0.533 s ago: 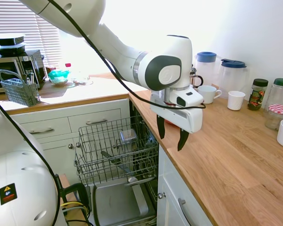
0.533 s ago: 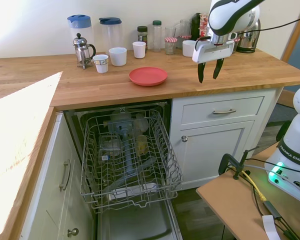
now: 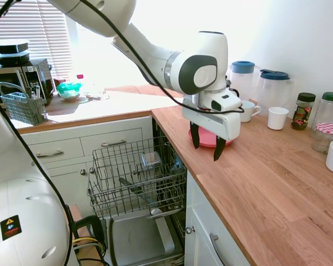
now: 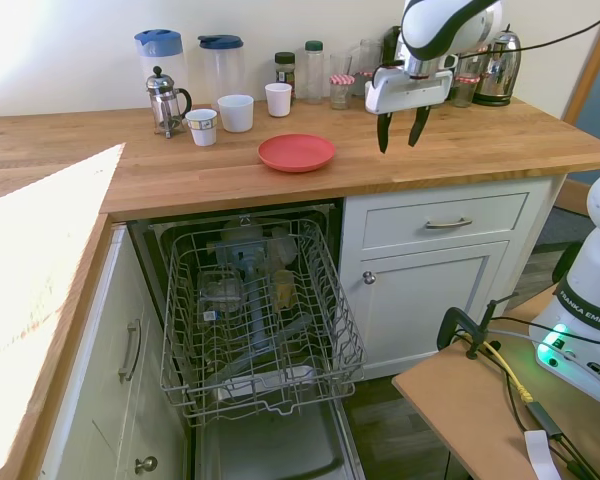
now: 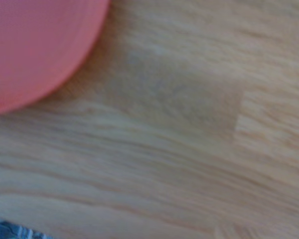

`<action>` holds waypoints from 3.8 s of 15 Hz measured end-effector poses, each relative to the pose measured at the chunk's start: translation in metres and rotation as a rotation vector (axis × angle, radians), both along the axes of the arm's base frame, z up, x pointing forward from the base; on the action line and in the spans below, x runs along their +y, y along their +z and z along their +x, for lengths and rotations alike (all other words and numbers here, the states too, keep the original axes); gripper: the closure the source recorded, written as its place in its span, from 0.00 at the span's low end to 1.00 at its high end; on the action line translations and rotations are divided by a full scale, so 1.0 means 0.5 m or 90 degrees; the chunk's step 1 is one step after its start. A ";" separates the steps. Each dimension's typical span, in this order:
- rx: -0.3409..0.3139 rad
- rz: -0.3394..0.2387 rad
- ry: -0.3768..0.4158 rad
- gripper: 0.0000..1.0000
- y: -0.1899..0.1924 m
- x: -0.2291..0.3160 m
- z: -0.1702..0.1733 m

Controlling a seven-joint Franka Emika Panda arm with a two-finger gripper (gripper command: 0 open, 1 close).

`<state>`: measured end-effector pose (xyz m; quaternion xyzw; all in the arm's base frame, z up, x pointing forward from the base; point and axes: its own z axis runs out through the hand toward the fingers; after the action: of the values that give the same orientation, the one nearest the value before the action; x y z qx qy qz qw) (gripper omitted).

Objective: Put the plate in the dishwasher

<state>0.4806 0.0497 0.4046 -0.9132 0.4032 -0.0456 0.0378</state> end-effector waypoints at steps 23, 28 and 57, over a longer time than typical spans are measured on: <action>-0.013 0.157 -0.051 1.00 -0.141 0.086 0.306; -0.011 0.165 -0.052 1.00 -0.149 0.075 0.308; -0.093 -0.420 0.353 1.00 0.068 0.843 -0.064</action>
<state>0.4483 0.4710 0.4387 -0.9446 0.1026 -0.2241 -0.2167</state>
